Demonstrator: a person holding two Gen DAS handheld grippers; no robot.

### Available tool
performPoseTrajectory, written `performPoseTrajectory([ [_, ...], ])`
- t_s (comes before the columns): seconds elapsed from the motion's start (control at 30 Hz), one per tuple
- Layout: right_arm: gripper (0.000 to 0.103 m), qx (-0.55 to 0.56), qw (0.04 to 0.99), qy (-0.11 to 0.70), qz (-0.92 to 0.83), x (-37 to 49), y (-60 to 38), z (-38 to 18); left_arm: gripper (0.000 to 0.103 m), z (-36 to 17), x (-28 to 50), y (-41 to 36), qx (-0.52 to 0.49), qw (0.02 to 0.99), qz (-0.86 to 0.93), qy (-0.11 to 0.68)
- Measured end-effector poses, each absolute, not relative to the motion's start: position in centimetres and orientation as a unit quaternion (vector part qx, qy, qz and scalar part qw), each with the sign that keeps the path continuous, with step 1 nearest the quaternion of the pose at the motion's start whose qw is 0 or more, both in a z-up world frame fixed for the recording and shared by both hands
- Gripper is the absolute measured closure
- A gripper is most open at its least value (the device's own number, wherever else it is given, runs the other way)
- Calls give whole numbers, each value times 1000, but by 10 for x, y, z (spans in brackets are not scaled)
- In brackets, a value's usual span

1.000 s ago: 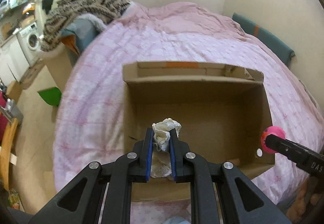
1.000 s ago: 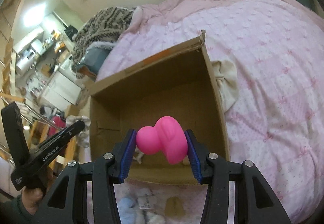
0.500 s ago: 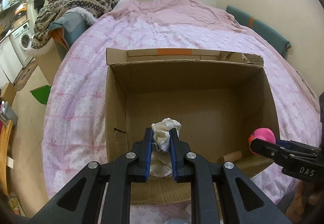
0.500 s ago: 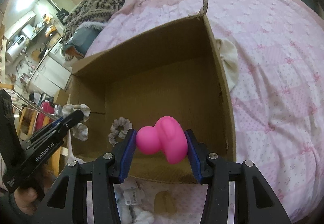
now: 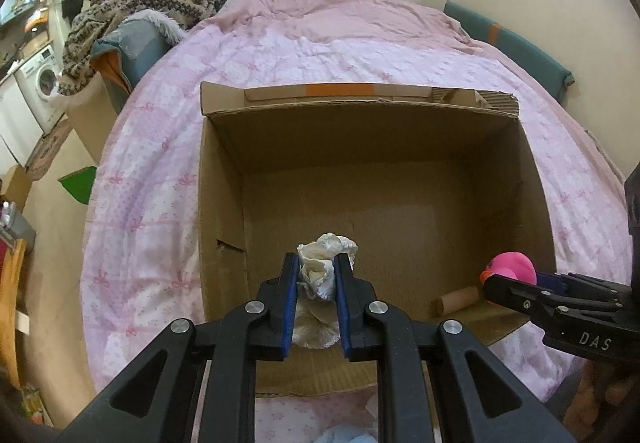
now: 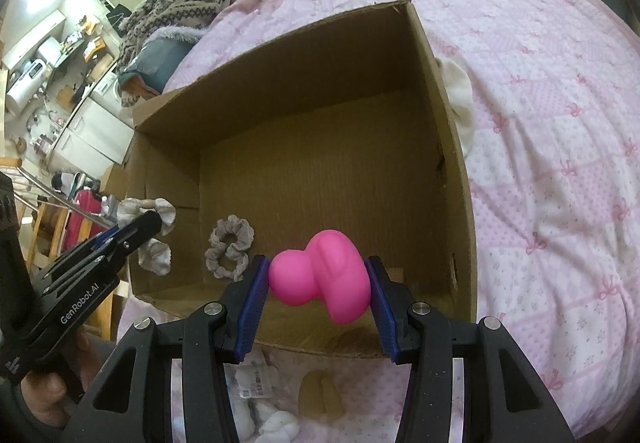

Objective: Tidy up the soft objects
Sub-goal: 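Carry the pink toy in the right tool into the box while the left tool carries the white scrunchie, then open the right tool to drop the pink toy while the left tool drops the white scrunchie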

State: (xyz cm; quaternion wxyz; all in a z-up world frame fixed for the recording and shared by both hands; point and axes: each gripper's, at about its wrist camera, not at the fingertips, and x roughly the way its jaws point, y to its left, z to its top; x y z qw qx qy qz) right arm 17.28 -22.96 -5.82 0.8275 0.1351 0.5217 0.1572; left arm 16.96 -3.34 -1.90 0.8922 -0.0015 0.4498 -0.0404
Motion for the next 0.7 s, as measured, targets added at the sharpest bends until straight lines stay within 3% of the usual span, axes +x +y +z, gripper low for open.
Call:
performPoseTrajectory([
  [0.47,52,130,822,532,154,174,-227,-62,86,-25,168,-38,-3,882,-54,468],
  [0.63,52,127,819,538,156,174,-224,-63,76,-25,167,-41,9,883,-47,468],
  [0.7,52,126,819,538,156,174,-224,-63,66,-25,167,-41,12,883,-43,468],
])
